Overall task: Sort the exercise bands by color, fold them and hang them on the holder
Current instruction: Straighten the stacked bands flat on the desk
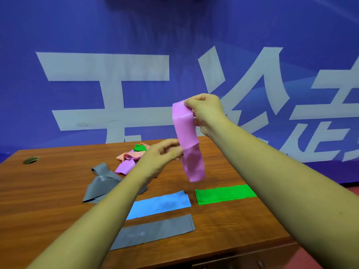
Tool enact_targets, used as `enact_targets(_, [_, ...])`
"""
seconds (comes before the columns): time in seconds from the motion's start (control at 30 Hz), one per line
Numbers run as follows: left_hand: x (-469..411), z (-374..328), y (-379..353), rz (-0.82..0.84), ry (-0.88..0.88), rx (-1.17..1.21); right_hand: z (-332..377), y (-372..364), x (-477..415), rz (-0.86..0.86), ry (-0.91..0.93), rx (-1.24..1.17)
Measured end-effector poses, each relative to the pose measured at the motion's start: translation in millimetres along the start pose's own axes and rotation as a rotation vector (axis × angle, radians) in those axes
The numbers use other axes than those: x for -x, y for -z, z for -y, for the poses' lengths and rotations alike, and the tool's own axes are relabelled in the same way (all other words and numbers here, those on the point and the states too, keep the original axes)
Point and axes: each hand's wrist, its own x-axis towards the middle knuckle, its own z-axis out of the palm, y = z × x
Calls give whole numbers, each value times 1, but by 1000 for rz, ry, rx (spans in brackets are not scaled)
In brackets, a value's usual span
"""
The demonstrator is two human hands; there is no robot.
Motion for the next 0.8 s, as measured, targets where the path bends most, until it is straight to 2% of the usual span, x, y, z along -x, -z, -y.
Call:
enact_targets(0.07, [2, -2, 0, 12, -9, -43, -3, 7, -2, -37, -11, 35])
enact_targets(0.23, [-2, -24, 11, -212, -25, 34, -18, 26, -5, -135, -120, 101])
enact_targets(0.33, [-5, -35, 17, -249, -95, 12, -27, 33, 4, -8, -317, 126])
enact_targets(0.4, [-9, -41, 19, -263, -125, -45, -34, 37, 8, 98, -395, 275])
enact_targets(0.43, [-11, -44, 19, -271, -133, -79, -38, 38, 8, 126, -369, 408])
enact_targets(0.5, [-14, -47, 21, -286, -146, -115, -39, 37, 8, 111, -182, 560])
enact_targets(0.57, [-17, -49, 20, -305, -156, -113, -31, 35, 10, 173, -9, 429])
enact_targets(0.63, [-20, -52, 18, -332, -173, -133, -17, 33, 20, 354, 88, 283])
enact_targets(0.7, [-22, -53, 18, -341, -178, -157, -7, 30, 26, 458, 223, 400])
enact_targets(0.8, [-23, -52, 19, -350, -155, -206, -7, 24, 26, 475, 329, 559])
